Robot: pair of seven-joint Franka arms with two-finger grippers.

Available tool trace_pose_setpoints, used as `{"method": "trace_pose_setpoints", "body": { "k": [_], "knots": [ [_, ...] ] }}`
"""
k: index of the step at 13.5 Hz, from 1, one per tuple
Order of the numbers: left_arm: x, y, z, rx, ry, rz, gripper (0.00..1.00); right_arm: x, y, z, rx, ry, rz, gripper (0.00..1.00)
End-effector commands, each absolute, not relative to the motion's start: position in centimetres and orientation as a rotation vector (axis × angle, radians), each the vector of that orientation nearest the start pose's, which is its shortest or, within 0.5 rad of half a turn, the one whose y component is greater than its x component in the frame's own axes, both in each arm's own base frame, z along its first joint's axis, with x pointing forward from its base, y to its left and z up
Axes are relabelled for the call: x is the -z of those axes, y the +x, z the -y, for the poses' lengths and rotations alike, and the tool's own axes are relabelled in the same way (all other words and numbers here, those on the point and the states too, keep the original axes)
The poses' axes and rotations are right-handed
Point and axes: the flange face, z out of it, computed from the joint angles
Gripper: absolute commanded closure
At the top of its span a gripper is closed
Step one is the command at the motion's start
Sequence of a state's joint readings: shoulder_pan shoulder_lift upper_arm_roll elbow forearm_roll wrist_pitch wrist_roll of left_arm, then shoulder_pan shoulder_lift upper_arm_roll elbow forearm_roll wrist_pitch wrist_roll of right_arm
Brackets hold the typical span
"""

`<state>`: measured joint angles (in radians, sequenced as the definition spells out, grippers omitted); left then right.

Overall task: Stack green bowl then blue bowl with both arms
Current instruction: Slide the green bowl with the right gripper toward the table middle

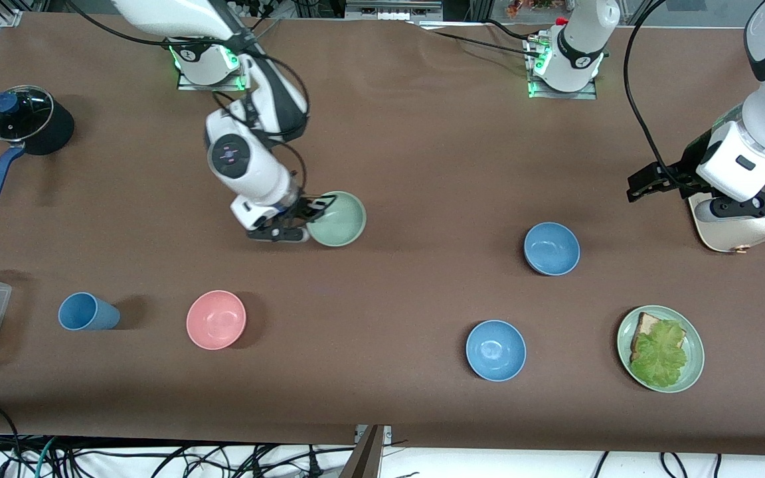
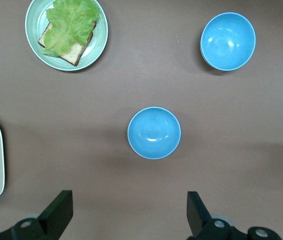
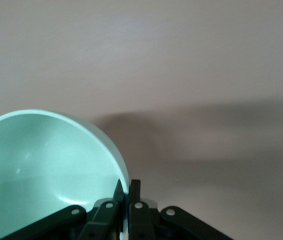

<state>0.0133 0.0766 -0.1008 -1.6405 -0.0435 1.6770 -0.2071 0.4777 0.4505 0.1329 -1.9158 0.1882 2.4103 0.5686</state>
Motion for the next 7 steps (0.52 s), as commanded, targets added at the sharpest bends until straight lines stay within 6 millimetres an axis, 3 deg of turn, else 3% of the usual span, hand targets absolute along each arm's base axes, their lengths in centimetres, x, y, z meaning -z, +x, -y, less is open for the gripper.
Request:
{"method": "trace_pose_setpoints", "body": {
  "k": [1, 3, 7],
  "knots": [
    [-56.3, 58.3, 5.1, -0.077, -3.165, 0.177, 0.00, -24.2, 52.0, -41.9, -0.082, -2.905, -0.295, 1.00],
    [-56.3, 58.3, 5.1, -0.077, -3.165, 0.177, 0.00, -23.0, 50.6, -45.0, -0.071, -2.891, -0.317, 1.00],
    [-56.3, 58.3, 5.2, -0.077, -3.165, 0.172, 0.00, -21.7, 50.2, -45.8, -0.044, -2.867, -0.387, 0.98]
  ]
}}
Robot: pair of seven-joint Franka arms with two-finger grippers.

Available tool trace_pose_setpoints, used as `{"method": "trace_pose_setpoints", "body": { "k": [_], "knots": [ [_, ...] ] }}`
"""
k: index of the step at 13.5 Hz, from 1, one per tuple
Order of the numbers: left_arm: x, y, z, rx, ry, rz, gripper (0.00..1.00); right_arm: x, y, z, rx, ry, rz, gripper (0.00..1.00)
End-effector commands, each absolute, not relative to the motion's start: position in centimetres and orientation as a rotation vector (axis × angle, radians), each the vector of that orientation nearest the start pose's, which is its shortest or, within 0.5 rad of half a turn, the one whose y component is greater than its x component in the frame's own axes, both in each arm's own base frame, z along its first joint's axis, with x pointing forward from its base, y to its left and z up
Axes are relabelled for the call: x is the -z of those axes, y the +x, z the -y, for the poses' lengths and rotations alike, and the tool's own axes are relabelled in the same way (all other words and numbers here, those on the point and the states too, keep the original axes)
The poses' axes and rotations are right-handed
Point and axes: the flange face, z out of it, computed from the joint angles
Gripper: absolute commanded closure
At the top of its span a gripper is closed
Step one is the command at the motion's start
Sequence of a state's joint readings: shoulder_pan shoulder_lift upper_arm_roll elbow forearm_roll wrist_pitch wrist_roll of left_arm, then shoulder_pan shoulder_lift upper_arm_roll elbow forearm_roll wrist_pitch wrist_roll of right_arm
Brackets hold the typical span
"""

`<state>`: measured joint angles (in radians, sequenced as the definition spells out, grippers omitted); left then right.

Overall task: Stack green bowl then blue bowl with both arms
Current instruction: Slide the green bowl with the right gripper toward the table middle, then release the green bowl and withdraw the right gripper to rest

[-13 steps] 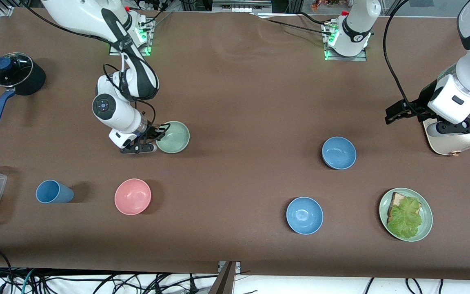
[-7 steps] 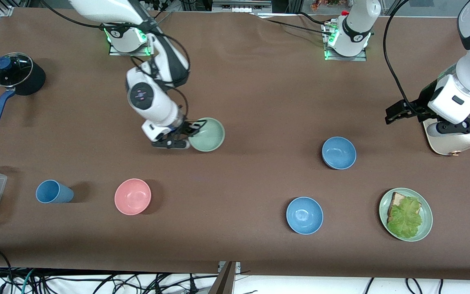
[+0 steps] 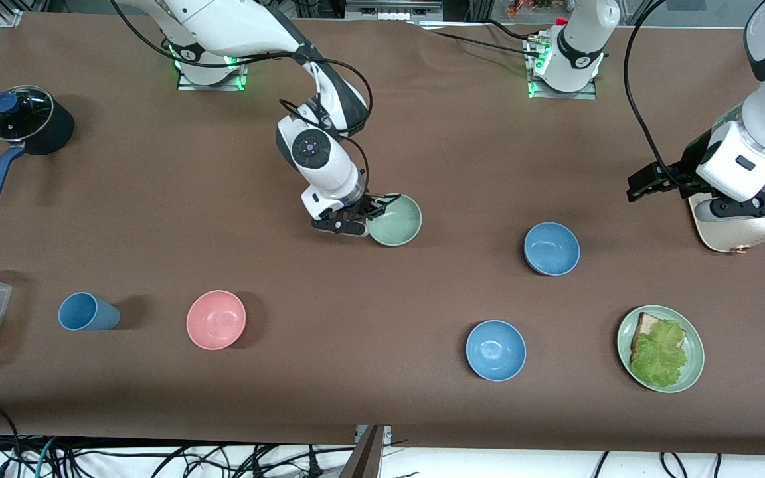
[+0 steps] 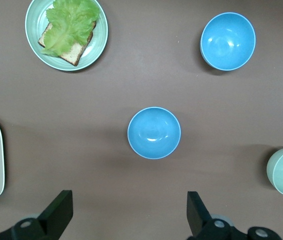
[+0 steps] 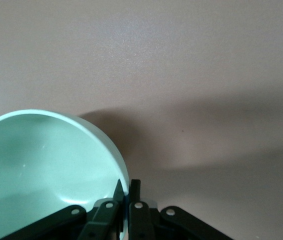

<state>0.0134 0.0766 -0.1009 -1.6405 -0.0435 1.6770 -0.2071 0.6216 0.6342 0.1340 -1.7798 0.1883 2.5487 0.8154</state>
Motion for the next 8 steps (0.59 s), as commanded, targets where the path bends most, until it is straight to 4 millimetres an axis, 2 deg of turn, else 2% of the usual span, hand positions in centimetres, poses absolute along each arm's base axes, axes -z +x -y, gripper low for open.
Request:
{"method": "trace_pose_setpoints", "body": {
  "k": [1, 3, 5, 6, 7, 8],
  "knots": [
    [-56.3, 58.3, 5.2, -0.077, -3.165, 0.175, 0.00, -21.3, 49.8, -46.1, -0.048, -2.868, -0.381, 0.91],
    [-56.3, 58.3, 5.2, -0.077, -3.165, 0.175, 0.00, -21.3, 49.7, -46.3, -0.046, -2.871, -0.373, 0.67],
    [-56.3, 58.3, 5.2, -0.077, -3.165, 0.175, 0.00, -22.0, 50.0, -46.1, -0.033, -2.869, -0.368, 0.56],
    [-56.3, 58.3, 5.2, -0.077, -3.165, 0.175, 0.00, -23.3, 50.5, -45.7, -0.029, -2.869, -0.373, 0.26],
    [-56.3, 58.3, 5.3, -0.077, -3.165, 0.172, 0.00, -25.7, 51.4, -44.2, -0.025, -2.891, -0.383, 0.00],
    [-56.3, 58.3, 5.5, -0.077, -3.166, 0.170, 0.00, -28.6, 52.3, -42.6, -0.029, -2.914, -0.392, 0.00]
  ]
}}
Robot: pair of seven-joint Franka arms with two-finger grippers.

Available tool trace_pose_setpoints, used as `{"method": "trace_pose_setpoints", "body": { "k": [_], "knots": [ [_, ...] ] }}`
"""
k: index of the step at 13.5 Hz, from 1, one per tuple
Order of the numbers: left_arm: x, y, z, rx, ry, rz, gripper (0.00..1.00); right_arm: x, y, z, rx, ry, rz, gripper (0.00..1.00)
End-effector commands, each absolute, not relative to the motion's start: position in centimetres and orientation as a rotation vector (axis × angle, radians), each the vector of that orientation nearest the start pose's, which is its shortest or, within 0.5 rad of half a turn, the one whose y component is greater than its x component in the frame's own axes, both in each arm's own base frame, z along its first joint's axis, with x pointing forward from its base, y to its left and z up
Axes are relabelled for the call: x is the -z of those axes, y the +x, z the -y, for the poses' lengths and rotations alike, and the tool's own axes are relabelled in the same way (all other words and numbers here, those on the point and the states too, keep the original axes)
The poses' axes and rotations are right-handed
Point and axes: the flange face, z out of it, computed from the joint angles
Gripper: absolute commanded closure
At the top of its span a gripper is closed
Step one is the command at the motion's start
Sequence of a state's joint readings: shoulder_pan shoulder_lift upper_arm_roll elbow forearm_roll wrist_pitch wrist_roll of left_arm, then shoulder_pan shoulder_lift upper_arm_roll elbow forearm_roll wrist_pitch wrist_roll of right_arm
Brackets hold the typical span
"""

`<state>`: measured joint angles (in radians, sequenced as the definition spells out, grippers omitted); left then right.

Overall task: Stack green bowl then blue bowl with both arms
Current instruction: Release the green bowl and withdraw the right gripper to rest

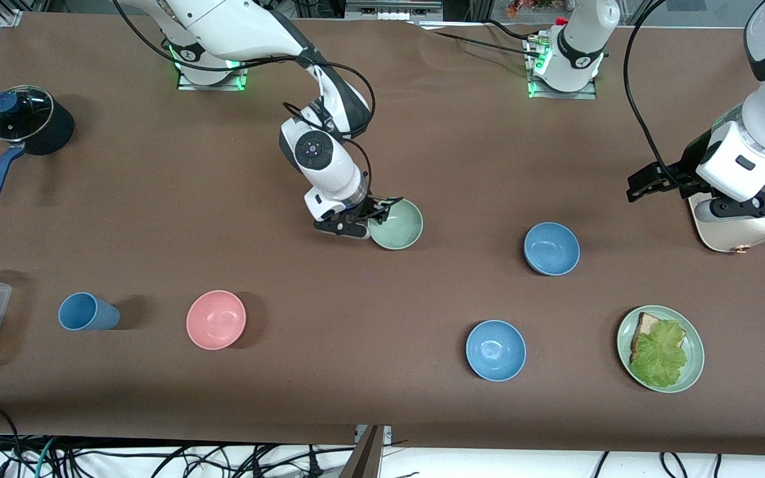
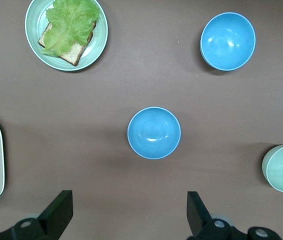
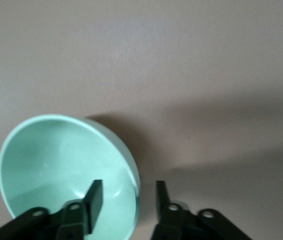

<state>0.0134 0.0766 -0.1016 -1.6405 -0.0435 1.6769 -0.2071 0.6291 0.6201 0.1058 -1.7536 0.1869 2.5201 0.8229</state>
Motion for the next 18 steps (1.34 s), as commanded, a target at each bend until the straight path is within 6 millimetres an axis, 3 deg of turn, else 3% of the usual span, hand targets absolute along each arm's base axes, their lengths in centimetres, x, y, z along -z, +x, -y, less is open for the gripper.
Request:
{"method": "trace_pose_setpoints", "body": {
  "k": [1, 2, 5, 7, 9, 11, 15, 17, 18],
  "knots": [
    [-56.3, 58.3, 5.7, -0.077, -3.166, 0.163, 0.00, -31.5, 53.6, -40.3, -0.020, -2.930, -0.414, 0.00],
    [-56.3, 58.3, 5.7, -0.077, -3.166, 0.163, 0.00, -34.4, 54.7, -37.9, 0.004, -2.944, -0.394, 0.00],
    [-56.0, 58.3, 6.5, -0.088, -3.168, 0.139, 0.00, -41.4, 58.8, -25.9, 0.053, -3.024, -0.114, 0.00],
    [-55.2, 58.2, 6.7, -0.114, -3.165, 0.132, 0.00, -45.1, 59.8, -17.4, 0.016, -3.039, -0.026, 0.00],
    [-53.9, 58.7, 6.7, -0.155, -3.162, 0.132, 0.00, -49.0, 59.1, -11.8, 0.017, -3.014, -0.058, 0.00],
    [-53.4, 58.2, 6.8, -0.226, -3.150, 0.125, 0.00, -51.6, 57.9, -8.7, -0.043, -3.006, -0.102, 0.00],
    [-52.3, 57.5, 8.0, -0.340, -3.129, 0.089, 0.00, -53.5, 57.0, -8.0, -0.046, -3.054, 0.000, 0.00],
    [-50.2, 58.1, 8.2, -0.411, -3.123, 0.084, 0.00, -55.0, 57.0, -7.1, -0.062, -3.069, -0.005, 0.00],
    [-48.2, 58.7, 8.8, -0.455, -3.119, 0.071, 0.00, -56.0, 56.9, -6.3, -0.054, -3.063, -0.007, 0.00]
  ]
}}
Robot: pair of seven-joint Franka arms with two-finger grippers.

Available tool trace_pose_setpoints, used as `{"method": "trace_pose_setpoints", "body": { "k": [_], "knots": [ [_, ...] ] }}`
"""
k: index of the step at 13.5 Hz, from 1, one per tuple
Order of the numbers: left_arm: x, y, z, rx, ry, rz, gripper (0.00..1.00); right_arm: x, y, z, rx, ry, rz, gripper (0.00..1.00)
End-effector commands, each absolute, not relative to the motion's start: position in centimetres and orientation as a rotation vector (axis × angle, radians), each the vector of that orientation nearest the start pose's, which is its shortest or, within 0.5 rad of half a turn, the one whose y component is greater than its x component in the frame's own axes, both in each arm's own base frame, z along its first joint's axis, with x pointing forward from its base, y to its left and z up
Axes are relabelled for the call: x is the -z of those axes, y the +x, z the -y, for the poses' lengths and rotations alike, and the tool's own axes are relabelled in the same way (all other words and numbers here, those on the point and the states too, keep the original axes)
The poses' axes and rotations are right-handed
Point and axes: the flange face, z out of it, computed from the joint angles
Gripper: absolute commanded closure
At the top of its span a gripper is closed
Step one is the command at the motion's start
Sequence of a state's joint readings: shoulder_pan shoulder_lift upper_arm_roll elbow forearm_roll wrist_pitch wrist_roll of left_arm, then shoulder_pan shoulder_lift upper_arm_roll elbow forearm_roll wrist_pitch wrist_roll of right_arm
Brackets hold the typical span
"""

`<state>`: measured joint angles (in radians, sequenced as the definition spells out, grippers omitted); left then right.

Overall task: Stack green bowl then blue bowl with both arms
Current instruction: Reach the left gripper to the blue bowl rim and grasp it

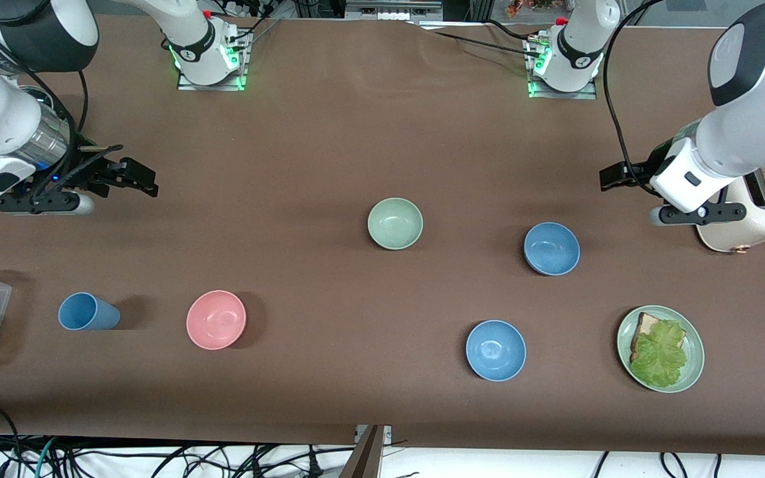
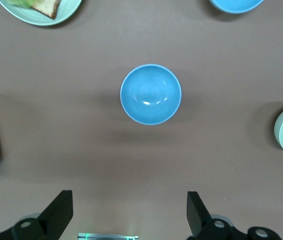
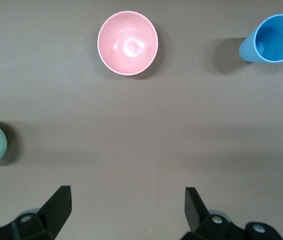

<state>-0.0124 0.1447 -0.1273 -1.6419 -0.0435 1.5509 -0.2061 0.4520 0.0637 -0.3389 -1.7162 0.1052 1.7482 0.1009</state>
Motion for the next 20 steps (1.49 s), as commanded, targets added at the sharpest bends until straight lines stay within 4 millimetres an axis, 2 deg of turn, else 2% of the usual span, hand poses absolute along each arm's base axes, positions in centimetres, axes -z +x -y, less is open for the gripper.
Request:
{"method": "trace_pose_setpoints", "body": {
  "k": [1, 3, 4, 6, 7, 8, 10, 11, 13, 15, 16, 18, 20],
  "knots": [
    [-45.7, 59.4, 9.2, -0.504, -3.109, 0.060, 0.00, -56.7, 56.5, -5.9, -0.057, -3.066, -0.008, 0.00],
    [-41.6, 60.5, 9.4, -0.583, -3.100, 0.061, 0.00, -56.9, 56.2, -5.6, -0.075, -3.074, -0.007, 0.00],
    [-39.7, 60.7, 9.6, -0.632, -3.094, 0.054, 0.00, -57.7, 55.8, -5.7, -0.054, -3.074, -0.006, 0.00],
    [-35.2, 60.7, 11.1, -0.736, -3.063, -0.075, 0.00, -57.9, 55.7, -5.8, -0.049, -3.077, -0.008, 0.00],
    [-33.3, 61.3, 10.7, -0.750, -3.089, -0.156, 0.00, -57.9, 55.8, -5.9, -0.047, -3.078, -0.005, 0.00],
    [-31.3, 62.4, 9.8, -0.680, -3.113, -0.234, 0.00, -57.9, 55.7, -6.0, -0.046, -3.087, 0.005, 0.00],
    [-28.2, 64.3, 6.6, -0.554, -3.164, -0.345, 0.00, -57.8, 55.8, -5.9, -0.044, -3.104, 0.015, 0.00],
    [-26.8, 64.9, 5.7, -0.504, -3.177, -0.343, 0.00, -57.8, 55.9, -5.9, -0.043, -3.105, 0.016, 0.00],
    [-25.1, 65.0, 4.9, -0.463, -3.150, -0.347, 0.00, -58.3, 56.2, -5.6, -0.020, -3.121, 0.014, 0.00],
    [-24.0, 63.8, 4.3, -0.478, -3.041, -0.419, 0.00, -57.5, 56.8, -5.6, -0.034, -3.122, 0.011, 0.00],
    [-23.8, 64.0, 4.2, -0.446, -3.011, -0.449, 0.00, -57.2, 57.0, -5.6, -0.039, -3.124, 0.006, 0.00],
    [-22.5, 64.0, 4.3, -0.401, -3.013, -0.463, 0.01, -58.4, 57.2, -5.7, -0.005, -3.122, 0.014, 0.00],
    [-20.5, 62.6, 4.7, -0.347, -3.023, -0.488, 0.01, -58.5, 57.4, -5.4, 0.007, -3.123, -0.003, 0.00]
  ]
}}
